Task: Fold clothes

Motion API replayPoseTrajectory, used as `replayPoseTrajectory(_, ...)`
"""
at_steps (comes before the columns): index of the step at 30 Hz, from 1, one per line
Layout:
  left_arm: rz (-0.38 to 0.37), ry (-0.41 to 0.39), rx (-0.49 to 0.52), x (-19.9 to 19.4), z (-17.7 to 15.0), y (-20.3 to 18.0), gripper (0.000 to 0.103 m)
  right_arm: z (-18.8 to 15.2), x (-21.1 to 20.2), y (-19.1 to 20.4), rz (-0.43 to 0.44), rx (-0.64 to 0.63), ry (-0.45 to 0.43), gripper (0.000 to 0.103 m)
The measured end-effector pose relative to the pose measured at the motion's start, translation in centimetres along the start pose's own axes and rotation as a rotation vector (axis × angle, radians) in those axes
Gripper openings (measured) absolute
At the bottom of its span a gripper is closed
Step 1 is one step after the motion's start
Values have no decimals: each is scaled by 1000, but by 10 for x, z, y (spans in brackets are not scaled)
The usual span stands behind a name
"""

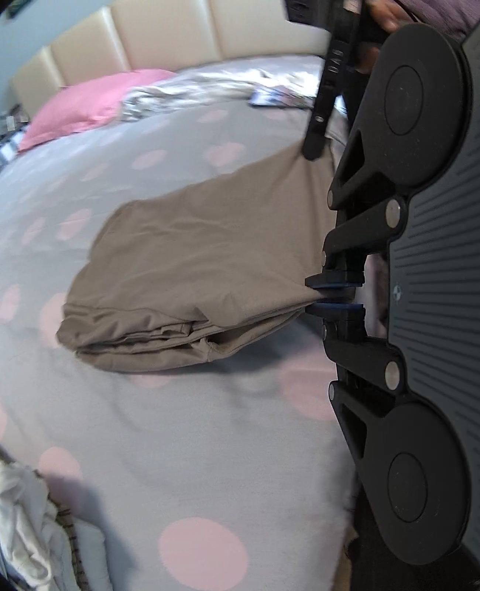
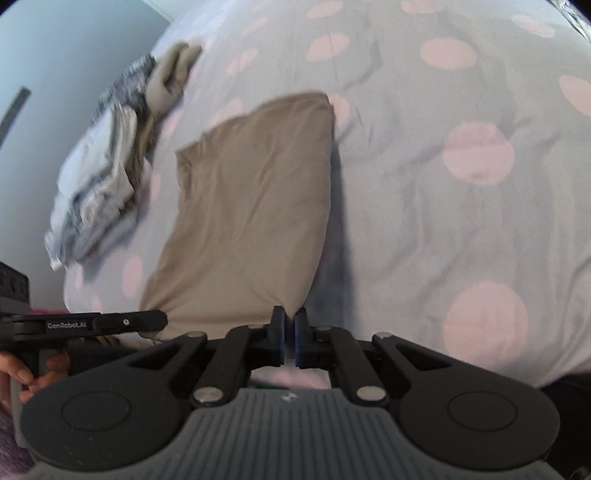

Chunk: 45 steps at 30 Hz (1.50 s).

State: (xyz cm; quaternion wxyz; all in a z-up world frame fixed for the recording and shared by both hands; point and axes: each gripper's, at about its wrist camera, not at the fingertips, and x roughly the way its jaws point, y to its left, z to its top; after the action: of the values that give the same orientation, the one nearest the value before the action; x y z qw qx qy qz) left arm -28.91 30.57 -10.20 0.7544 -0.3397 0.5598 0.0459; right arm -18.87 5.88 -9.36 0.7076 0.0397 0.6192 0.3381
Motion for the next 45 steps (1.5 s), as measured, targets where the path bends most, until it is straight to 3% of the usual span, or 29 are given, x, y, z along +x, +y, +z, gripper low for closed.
replayPoseTrajectory(7,141,53,107,25,-10,-14,6,-10,29,0,-75,-75,75,6)
replayPoseTrajectory(10,169,73,112,29,-10,-16,10,-10,32,-2,-88,-67,91,8)
replayPoseTrajectory(13,211,91,100,28,-10,-14,12,-9,34,-4,-157,-61,110,12)
replayPoseTrajectory(18,181,-24,44,5,-1,-10,22,-3,31,-11,-179,-28,104,13)
replayPoseTrajectory(23,158,-149,29,-16,19,-11,42,9,24,-5,-208,-34,58,32)
replayPoseTrajectory(27,202,-193,63,-23,43,-15,44,26,25,4,-220,-39,42,32)
replayPoseTrajectory(36,196,-263,56,-18,88,-18,48,77,27,30,-257,-75,-77,42)
replayPoseTrajectory(41,193,-322,65,-9,96,-13,50,90,34,39,-262,-110,-161,47)
replayPoseTrajectory(45,197,-351,106,0,95,-14,54,96,42,34,-261,-115,-177,50)
